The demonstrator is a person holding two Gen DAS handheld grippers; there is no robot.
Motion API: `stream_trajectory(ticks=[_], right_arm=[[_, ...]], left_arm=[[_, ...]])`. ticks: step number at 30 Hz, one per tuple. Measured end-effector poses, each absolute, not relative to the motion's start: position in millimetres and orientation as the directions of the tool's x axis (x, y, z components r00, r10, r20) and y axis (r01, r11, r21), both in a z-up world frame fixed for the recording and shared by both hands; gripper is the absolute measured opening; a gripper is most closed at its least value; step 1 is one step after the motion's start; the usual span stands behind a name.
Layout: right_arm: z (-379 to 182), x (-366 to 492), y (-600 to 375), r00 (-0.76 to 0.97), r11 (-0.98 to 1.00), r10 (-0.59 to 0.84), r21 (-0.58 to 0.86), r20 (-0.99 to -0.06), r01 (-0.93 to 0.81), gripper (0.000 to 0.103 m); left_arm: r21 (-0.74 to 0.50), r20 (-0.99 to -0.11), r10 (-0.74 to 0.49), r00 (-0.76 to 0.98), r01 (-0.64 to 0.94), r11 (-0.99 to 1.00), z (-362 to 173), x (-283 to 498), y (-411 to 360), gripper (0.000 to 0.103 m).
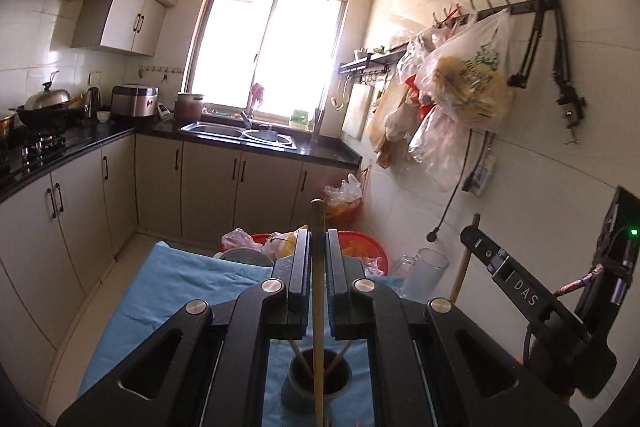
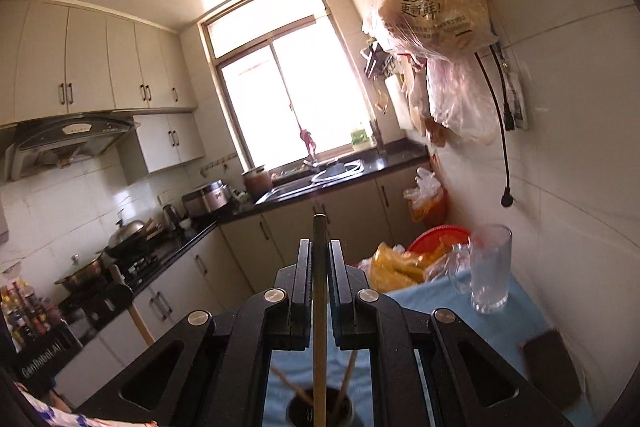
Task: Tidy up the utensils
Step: 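Lift both held chopsticks and carry them above the black cup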
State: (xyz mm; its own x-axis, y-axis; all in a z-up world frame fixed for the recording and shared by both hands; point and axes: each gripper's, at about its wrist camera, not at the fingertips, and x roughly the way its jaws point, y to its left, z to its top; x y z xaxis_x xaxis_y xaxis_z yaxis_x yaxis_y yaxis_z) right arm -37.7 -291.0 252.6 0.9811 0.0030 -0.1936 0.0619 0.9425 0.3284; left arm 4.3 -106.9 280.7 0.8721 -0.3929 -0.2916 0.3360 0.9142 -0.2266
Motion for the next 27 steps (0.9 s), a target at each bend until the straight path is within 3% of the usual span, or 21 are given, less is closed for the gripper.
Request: stream_trajectory(ticks=[8,13,20,27], right_arm=[[231,15,-294,0.98,0.935,-0.049,0.336,-0.191,0.112,0.007],[205,33,-295,0.97,0.931,-0.055,0.339,-0.237,0.136,0.007],[171,44,-297,0.946,0.931,0.004,0.347,-0.323,0.115,0.008],[165,44,-302,0.937,0.926,0.032,0.362,-0.349,0.103,0.009]], left_arm=[[-0.234,-0.316,-0.366,0.875,0.302,0.924,267,66,-126,0.006],[-0.217,-0.359,-0.355,0.863,0.292,0.931,245,92,-139,0.006],[-0.213,-0.428,-0.355,0.831,0.289,0.933,214,105,-143,0.006],[-0.22,-0.432,-0.353,0.83,0.282,0.934,213,97,-135,0.006]])
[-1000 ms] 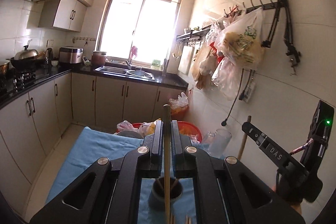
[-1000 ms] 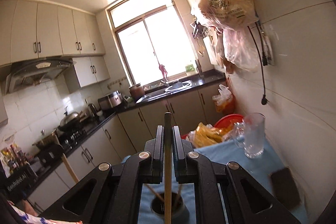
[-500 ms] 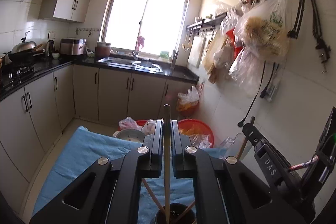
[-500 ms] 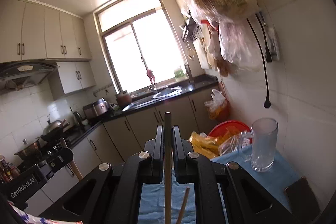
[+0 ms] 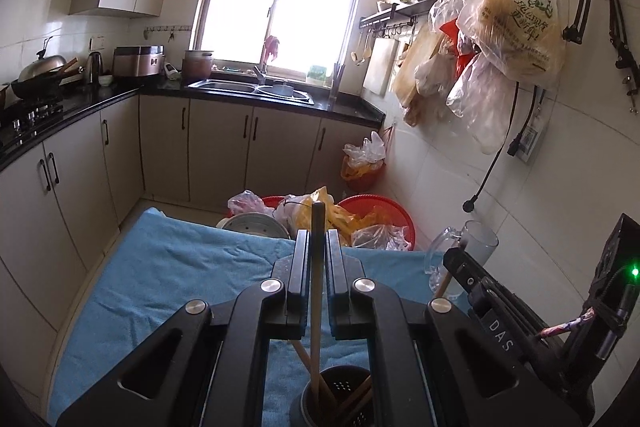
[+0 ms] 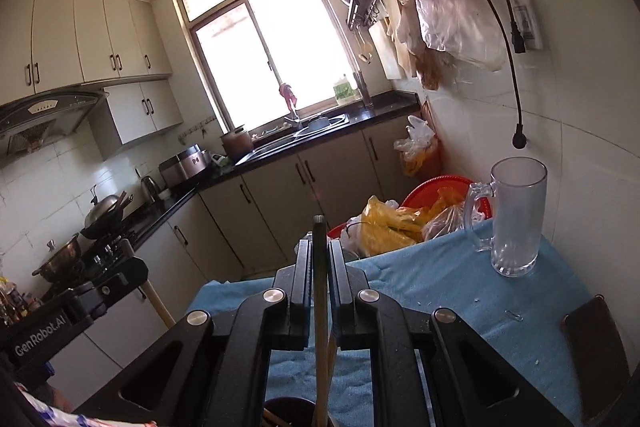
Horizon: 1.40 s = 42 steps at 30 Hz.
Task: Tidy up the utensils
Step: 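Lift both held chopsticks and carry them above the black cup, then open both grippers to drop the chopsticks into the black cup, then move both open grippers back to the remaining chopsticks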
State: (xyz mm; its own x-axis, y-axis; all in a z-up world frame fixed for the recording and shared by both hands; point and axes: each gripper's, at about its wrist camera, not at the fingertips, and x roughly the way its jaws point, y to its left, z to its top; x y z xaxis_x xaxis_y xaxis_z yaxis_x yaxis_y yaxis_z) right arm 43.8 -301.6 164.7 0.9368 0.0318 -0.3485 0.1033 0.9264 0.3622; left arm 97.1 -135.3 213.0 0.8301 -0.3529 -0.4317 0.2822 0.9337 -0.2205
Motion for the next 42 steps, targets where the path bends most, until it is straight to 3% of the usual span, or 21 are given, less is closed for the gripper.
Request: stream_trajectory(ticks=[1,4,7,9,11,14,19,25,28,31,39,42], right_arm=[[167,42,-302,0.938,0.928,0.032,0.359,-0.346,0.101,0.012],[173,33,-303,0.943,0.93,0.026,0.353,-0.331,0.098,0.034],[183,20,-302,0.947,0.937,0.023,0.338,-0.319,0.091,0.036],[191,9,-302,0.949,0.942,0.021,0.324,-0.314,0.086,0.036],[198,-5,-304,0.952,0.948,0.013,0.308,-0.307,0.086,0.044],[202,-32,-309,0.949,0.956,0.002,0.278,-0.317,0.091,0.057],[171,-76,-320,0.89,0.974,0.026,0.212,-0.454,0.08,0.066],[79,-109,-333,0.716,0.976,0.085,0.201,-0.692,0.078,0.063],[36,-113,-337,0.616,0.965,0.15,0.249,-0.773,0.078,0.038],[14,-118,-336,0.577,0.962,0.172,0.261,-0.798,0.074,0.035],[-1,-121,-323,0.565,0.98,0.146,0.198,-0.812,0.031,0.035],[1,-119,-317,0.569,0.984,0.129,0.176,-0.812,0.028,0.035]], left_arm=[[-0.22,-0.431,-0.354,0.83,0.284,0.933,214,95,-135,0.006],[-0.215,-0.426,-0.348,0.835,0.281,0.935,220,86,-132,0.007],[-0.214,-0.42,-0.344,0.84,0.277,0.937,225,75,-127,0.01],[-0.22,-0.417,-0.341,0.843,0.27,0.937,230,65,-121,0.017],[-0.228,-0.41,-0.34,0.846,0.265,0.937,233,55,-115,0.026],[-0.229,-0.409,-0.335,0.849,0.259,0.938,236,33,-103,0.028],[-0.241,-0.439,-0.34,0.832,0.256,0.936,220,-9,-81,0.037],[-0.222,-0.594,-0.355,0.722,0.276,0.935,149,-32,-85,0.038],[-0.221,-0.698,-0.378,0.609,0.319,0.922,103,-32,-104,0.037],[-0.176,-0.767,-0.358,0.532,0.361,0.916,68,-28,-128,0.025],[-0.084,-0.822,-0.315,0.474,0.446,0.891,28,-21,-163,0.022],[-0.046,-0.833,-0.292,0.469,0.469,0.882,19,-18,-171,0.013]])
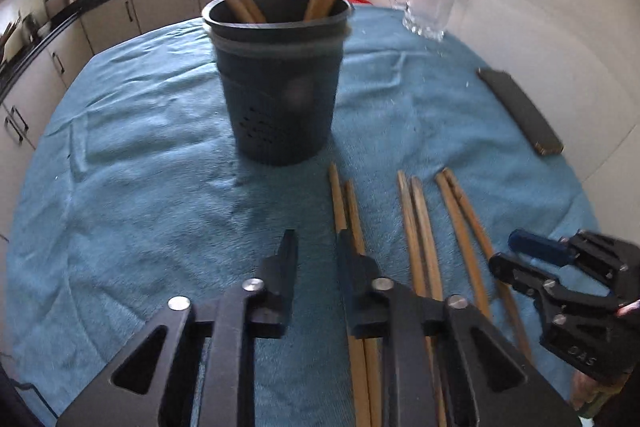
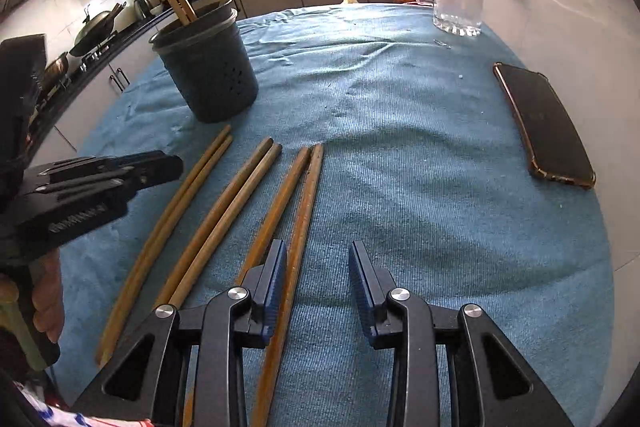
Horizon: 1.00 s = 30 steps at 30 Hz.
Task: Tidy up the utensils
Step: 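Move both open grippers back to the remaining chopsticks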
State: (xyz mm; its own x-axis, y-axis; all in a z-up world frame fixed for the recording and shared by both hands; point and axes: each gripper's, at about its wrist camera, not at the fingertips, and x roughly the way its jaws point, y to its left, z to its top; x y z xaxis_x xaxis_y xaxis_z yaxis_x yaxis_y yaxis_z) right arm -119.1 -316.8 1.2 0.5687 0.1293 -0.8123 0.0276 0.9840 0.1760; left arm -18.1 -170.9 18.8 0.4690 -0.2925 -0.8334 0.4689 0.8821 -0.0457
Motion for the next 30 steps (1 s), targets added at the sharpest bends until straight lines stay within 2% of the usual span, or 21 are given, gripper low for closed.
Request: stream_trajectory(ticks=[2,9,13,16,23,30], right_arm=[[2,-117,-314,0.57,0.988,0.112,0.153,-0.814,0.024,0.035],[1,-117,-307,0.574,0.995,0.066,0.096,-0.816,0.022,0.033],[0,-117,-308,0.576,0.995,0.069,0.098,-0.814,0.021,0.033],[0,-118,-310,0.582,0.994,0.078,0.112,-0.809,0.022,0.033],[0,-119,-312,0.586,0.992,0.088,0.126,-0.805,0.024,0.033],[0,-118,-310,0.583,0.993,0.078,0.118,-0.809,0.031,0.033]], left_arm=[[-0.037,-0.843,-0.283,0.458,0.475,0.879,13,-16,-174,0.009],[-0.03,-0.842,-0.283,0.46,0.483,0.875,11,-16,-179,0.009],[-0.135,-0.821,-0.373,0.433,0.488,0.862,23,-19,-166,0.009],[-0.15,-0.815,-0.4,0.42,0.515,0.844,25,-24,-163,0.009],[-0.096,-0.832,-0.369,0.414,0.548,0.831,18,-29,-175,0.009],[0.004,-0.86,-0.274,0.43,0.544,0.839,13,-18,-198,0.009]])
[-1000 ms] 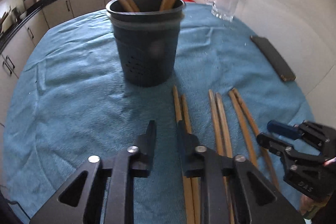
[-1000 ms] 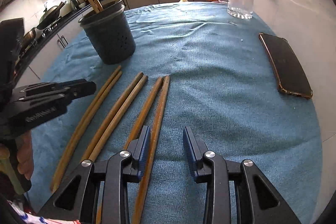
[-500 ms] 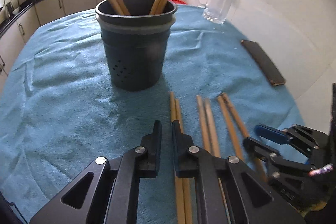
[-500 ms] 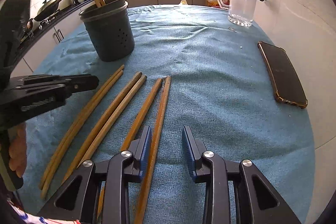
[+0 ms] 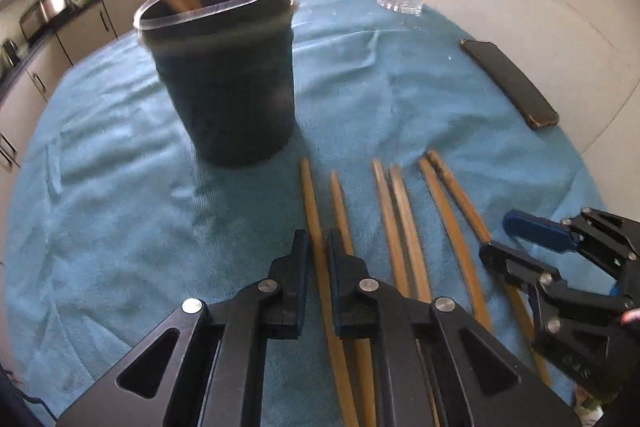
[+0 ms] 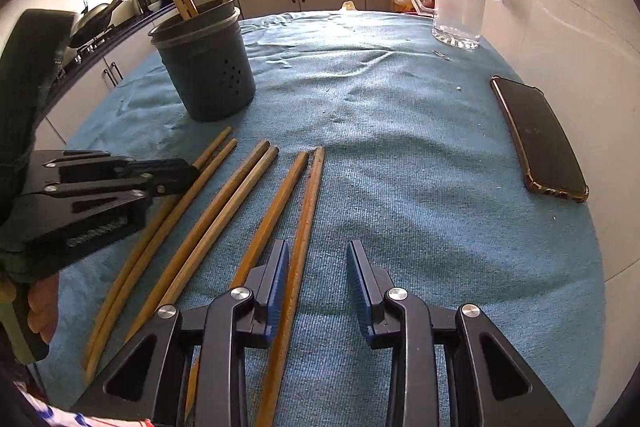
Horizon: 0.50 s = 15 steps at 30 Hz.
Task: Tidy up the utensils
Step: 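Move both open grippers back to the remaining chopsticks, then close the right gripper on a chopstick while the left gripper grasps another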
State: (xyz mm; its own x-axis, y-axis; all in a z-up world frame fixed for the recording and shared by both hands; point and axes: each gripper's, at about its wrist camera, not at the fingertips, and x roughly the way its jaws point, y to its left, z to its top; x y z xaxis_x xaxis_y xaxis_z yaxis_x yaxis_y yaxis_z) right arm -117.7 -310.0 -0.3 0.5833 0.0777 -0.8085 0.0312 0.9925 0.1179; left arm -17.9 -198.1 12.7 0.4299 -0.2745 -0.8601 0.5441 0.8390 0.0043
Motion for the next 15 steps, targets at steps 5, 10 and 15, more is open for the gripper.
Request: stream_trajectory(ticks=[5,10,15], right_arm=[[0,-119,-318,0.572,0.99,0.062,0.124,-0.818,0.069,0.011],[2,-130,-339,0.531,0.981,0.092,0.168,-0.843,0.097,0.008],[3,-125,-346,0.487,0.979,0.1,0.174,-0.868,0.109,0.009]], left_arm=[[0.036,-0.868,-0.237,0.436,0.532,0.846,14,-17,-199,0.006],[-0.013,-0.885,-0.221,0.409,0.455,0.89,15,-18,-152,0.006],[-0.094,-0.9,-0.261,0.35,0.429,0.898,18,-13,-124,0.006]])
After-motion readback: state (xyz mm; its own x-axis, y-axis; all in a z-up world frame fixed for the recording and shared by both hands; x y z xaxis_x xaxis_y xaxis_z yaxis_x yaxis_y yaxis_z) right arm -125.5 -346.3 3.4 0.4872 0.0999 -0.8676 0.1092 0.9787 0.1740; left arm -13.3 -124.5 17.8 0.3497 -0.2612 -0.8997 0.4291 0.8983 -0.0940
